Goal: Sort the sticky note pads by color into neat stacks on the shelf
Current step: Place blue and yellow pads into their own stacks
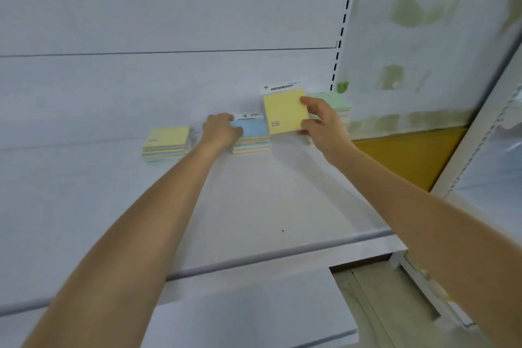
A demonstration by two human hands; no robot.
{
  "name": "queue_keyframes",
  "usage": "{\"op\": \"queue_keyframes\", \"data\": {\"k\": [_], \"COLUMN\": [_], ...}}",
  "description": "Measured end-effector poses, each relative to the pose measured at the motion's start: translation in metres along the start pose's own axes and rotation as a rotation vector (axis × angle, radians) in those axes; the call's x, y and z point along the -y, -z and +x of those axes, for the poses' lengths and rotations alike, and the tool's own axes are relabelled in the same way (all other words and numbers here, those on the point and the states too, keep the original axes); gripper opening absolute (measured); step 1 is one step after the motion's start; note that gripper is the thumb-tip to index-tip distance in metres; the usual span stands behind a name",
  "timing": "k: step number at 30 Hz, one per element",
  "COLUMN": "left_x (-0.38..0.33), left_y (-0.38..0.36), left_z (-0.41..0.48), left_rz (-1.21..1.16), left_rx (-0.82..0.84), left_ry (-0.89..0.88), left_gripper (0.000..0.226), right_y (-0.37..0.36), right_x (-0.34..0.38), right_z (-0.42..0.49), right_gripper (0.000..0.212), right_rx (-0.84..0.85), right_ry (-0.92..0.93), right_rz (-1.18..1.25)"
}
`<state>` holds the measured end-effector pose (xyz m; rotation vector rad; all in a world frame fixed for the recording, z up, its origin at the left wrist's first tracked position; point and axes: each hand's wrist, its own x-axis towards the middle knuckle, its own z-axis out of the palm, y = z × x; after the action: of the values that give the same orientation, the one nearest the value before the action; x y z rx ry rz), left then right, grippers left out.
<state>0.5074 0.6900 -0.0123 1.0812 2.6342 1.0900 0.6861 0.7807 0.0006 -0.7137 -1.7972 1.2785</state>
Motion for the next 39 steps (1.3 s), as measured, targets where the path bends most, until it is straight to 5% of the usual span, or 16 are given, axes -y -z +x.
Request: {"op": "queue_keyframes", "data": {"k": [6,12,15,21,31,35,39], "left_x": [0.033,0.11,0.148,0.182,0.185,0.185,0.187], "left_y": [0.046,0.111,0.132,0.135,0.132,0.131,0.13], "left_z": [-0.026,-0.056,-0.063,-0.059,-0.059,-0.059,-0.058], "left_rz": [0.093,0.185,0.229,0.493,0.529,0.535,0.531], "left_rx": [-0.206,-0.312,-0.237,0.178,0.171,0.151,0.136], "left_ry": [-0.241,-0.202,-0.087,0.04,0.016,0.006,-0.002], "left_gripper": [0.032,0.032,0.039,0.053,0.057,0.054,0.053], "right_y": [-0.035,-0.12,-0.16,-0.207,-0.225,-0.222,-0.229], "right_x": [0.002,0.019,0.027,0.033,0.018,0.021,0.027], "right_z": [0.006,-0.006,-0.012,-0.016,-0.028,-0.032,-0.046], "right_gripper": [0.049,0.051,0.051,0.048,0.034,0.041,0.035], "right_rx": [0.101,0.215,0.241,0.16,0.112,0.075,0.23], "right_ry": [-0.01,-0.031,-0.034,-0.068,0.192,0.538,0.837], "right_rz": [0.068,0.068,0.04,-0.089,-0.712,-0.788,-0.803]}}
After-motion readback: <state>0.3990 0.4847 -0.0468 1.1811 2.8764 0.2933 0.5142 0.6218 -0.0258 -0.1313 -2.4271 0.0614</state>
